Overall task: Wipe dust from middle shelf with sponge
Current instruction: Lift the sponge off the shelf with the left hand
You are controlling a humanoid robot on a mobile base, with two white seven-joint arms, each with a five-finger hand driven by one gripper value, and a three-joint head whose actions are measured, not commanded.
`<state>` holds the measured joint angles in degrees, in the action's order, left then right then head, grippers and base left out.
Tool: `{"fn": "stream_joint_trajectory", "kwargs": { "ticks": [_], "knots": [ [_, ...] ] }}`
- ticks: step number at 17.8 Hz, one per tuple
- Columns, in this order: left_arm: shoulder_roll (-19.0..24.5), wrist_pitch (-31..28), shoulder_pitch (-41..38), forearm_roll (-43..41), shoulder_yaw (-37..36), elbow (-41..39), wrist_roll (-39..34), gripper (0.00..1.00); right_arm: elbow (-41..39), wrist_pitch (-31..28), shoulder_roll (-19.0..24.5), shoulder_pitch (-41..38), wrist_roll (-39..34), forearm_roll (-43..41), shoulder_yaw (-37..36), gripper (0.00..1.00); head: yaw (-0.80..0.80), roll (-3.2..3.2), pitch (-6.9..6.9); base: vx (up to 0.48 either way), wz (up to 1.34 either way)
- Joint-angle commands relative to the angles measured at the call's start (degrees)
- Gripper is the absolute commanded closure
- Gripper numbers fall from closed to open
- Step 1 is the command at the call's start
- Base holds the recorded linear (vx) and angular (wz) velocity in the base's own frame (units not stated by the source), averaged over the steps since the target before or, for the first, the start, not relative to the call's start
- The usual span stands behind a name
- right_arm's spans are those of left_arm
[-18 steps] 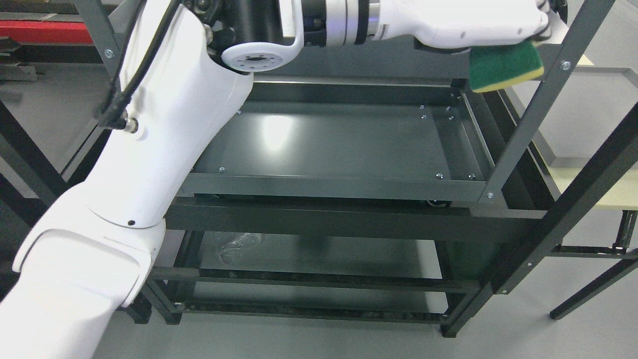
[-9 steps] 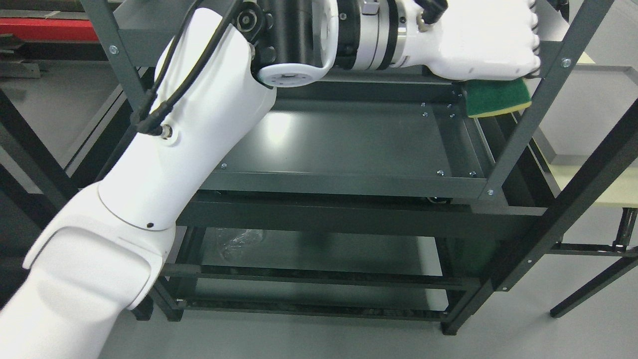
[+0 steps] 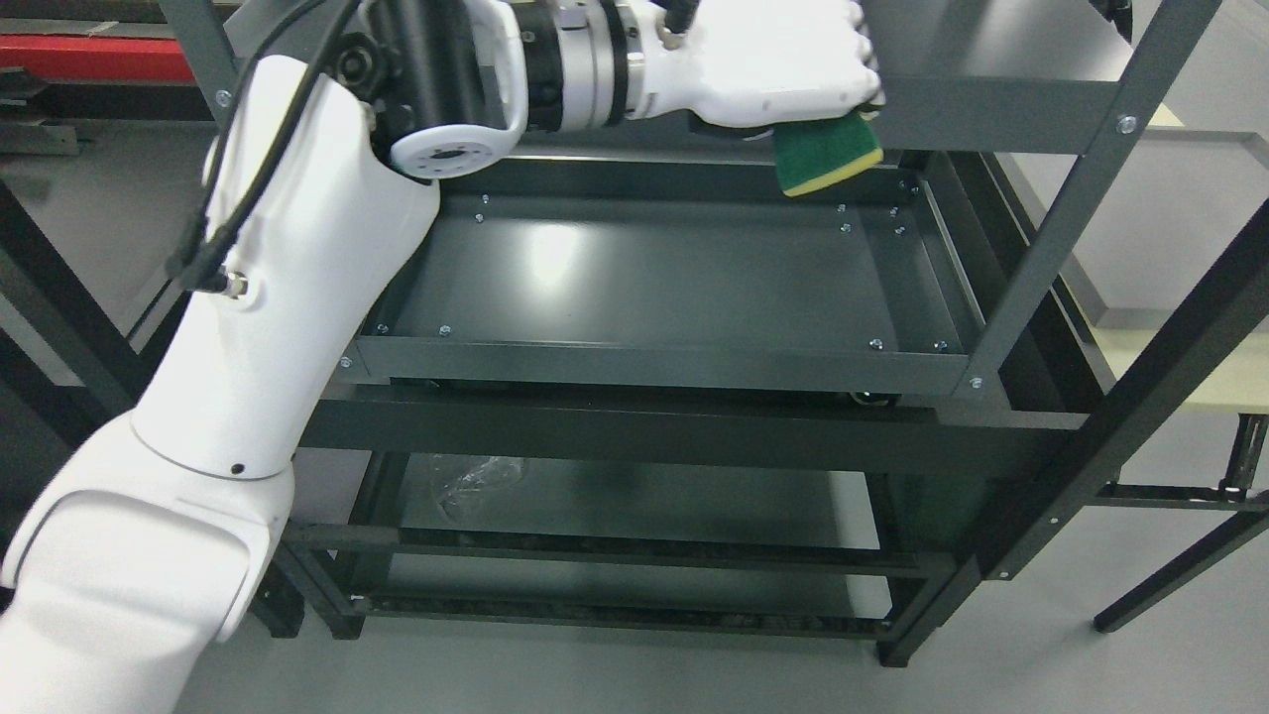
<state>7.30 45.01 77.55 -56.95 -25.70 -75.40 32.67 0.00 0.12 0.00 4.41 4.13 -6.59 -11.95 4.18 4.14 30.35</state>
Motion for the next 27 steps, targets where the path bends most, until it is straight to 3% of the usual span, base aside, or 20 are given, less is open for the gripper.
{"fn": "stream_joint_trajectory", "kwargs": {
  "ticks": [1,3,7,10,12,14,18,20,22,23,27],
  "knots": [
    [7.4,0.0,-3.6,7.8,23.2,-0.6,7.3,0.98,-1.0,-4.2,-1.0,0.0,0.0,0.0,0.0,0.00,0.00,0.00,0.00,0.000,0.00],
    [13.5,0.0,-4.6,17.0,23.6,-0.6,10.9,0.98,-1.0,-4.2,-1.0,0.0,0.0,0.0,0.0,0.00,0.00,0.00,0.00,0.000,0.00],
    [25.3,0.0,-6.9,28.9,25.5,-0.5,11.2,0.98,-1.0,-4.2,-1.0,0.0,0.0,0.0,0.0,0.00,0.00,0.00,0.00,0.000,0.00],
    [29.9,0.0,-9.4,35.6,26.8,-0.5,11.3,0.98,-1.0,-4.2,-1.0,0.0,0.0,0.0,0.0,0.00,0.00,0.00,0.00,0.000,0.00],
    [27.4,0.0,-10.8,43.0,25.4,-0.5,11.2,0.98,-1.0,-4.2,-1.0,0.0,0.0,0.0,0.0,0.00,0.00,0.00,0.00,0.000,0.00],
    [17.1,0.0,-14.3,52.3,21.7,-0.6,11.2,0.98,-1.0,-4.2,-1.0,0.0,0.0,0.0,0.0,0.00,0.00,0.00,0.00,0.000,0.00],
    [-6.3,0.0,-20.5,54.5,21.2,-1.1,10.4,0.98,-1.0,-4.2,-1.0,0.0,0.0,0.0,0.0,0.00,0.00,0.00,0.00,0.000,0.00],
    [-6.3,0.0,-24.8,54.5,16.2,-1.9,6.3,0.99,-1.0,-4.2,-1.0,0.0,0.0,0.0,0.0,0.00,0.00,0.00,0.00,0.000,0.00],
    [-6.3,0.0,-27.3,54.7,5.7,-1.9,-11.2,0.99,-1.0,-4.2,-1.0,0.0,0.0,0.0,0.0,0.00,0.00,0.00,0.00,0.000,-0.01],
    [-6.3,0.0,-29.0,55.0,2.4,-1.6,-15.7,0.99,-1.0,-4.2,-1.0,0.0,0.0,0.0,0.0,0.00,0.00,0.00,0.00,0.000,-0.01],
    [-6.3,-1.9,-40.2,64.2,-8.7,-2.0,-17.9,1.00,-1.0,-4.2,-1.0,0.0,0.0,0.0,0.0,0.00,0.00,0.00,0.00,0.000,0.00]
  ]
}}
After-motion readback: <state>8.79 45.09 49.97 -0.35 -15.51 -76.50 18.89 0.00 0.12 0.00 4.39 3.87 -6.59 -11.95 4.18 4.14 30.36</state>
